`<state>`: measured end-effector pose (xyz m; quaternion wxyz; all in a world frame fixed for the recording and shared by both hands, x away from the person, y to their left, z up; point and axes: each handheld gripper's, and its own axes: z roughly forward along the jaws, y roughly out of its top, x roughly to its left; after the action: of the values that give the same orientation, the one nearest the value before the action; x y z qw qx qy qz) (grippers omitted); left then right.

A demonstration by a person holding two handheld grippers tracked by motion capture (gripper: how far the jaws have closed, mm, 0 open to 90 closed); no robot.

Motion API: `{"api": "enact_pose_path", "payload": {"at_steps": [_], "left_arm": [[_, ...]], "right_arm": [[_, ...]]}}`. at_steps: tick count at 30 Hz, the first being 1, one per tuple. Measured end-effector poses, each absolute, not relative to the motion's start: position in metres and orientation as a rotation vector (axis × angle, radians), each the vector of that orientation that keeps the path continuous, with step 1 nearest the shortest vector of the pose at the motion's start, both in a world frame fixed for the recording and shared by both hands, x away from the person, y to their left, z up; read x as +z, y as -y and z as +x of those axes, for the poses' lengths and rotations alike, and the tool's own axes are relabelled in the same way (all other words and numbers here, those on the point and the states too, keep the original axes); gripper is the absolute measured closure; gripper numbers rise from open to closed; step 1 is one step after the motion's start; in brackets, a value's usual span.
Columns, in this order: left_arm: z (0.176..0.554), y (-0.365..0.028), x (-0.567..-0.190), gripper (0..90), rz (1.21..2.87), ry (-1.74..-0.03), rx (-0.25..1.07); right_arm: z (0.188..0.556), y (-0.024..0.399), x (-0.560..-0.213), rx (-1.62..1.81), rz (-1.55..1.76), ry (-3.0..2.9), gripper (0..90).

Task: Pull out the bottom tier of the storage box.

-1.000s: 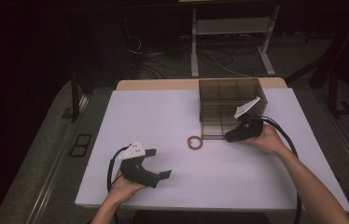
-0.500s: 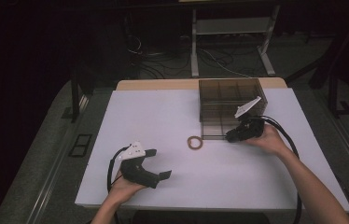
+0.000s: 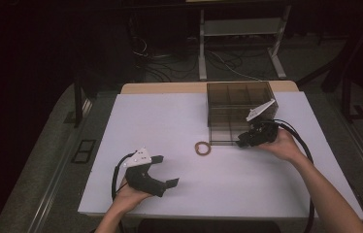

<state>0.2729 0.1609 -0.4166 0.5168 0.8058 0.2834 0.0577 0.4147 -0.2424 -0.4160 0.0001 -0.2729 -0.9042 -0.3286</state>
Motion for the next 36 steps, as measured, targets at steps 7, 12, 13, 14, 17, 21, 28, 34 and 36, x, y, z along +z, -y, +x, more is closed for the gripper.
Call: {"api": "enact_pose_path", "payload": {"at_steps": [7, 12, 13, 14, 17, 21, 28, 34, 36], "left_arm": [[0.273, -0.162, -0.416, 0.0, 1.931, -0.679, 0.137], [0.274, -0.162, -0.417, 0.0, 1.934, -0.679, 0.138], [0.274, -0.162, -0.417, 0.0, 1.933, -0.68, 0.138], [0.274, -0.162, -0.417, 0.0, 1.933, -0.681, 0.138], [0.274, -0.162, -0.417, 0.0, 1.934, -0.681, 0.139], [0.274, -0.162, -0.417, 0.0, 1.934, -0.683, 0.139], [0.274, -0.161, -0.417, 0.0, 1.934, -0.683, 0.139], [0.274, -0.162, -0.417, 0.0, 1.935, -0.683, 0.14], [0.274, -0.162, -0.417, 0.0, 1.935, -0.682, 0.141]], "right_arm": [[0.405, 0.247, -0.407, -1.028, -0.914, 2.841, 54.9], [0.397, 0.25, -0.403, -1.051, -0.948, 2.843, 51.8], [0.396, 0.251, -0.403, -1.053, -0.947, 2.845, 51.0], [0.394, 0.251, -0.402, -1.056, -0.963, 2.839, 50.5], [0.39, 0.255, -0.402, -1.076, -0.984, 2.824, 47.6], [0.382, 0.256, -0.401, -1.093, -1.052, 2.821, 39.5], [0.368, 0.255, -0.399, -1.148, -1.146, 2.799, 26.3], [0.356, 0.252, -0.394, -1.216, -1.202, 2.762, 17.3], [0.353, 0.252, -0.392, -1.223, -1.215, 2.76, 16.6]]}}
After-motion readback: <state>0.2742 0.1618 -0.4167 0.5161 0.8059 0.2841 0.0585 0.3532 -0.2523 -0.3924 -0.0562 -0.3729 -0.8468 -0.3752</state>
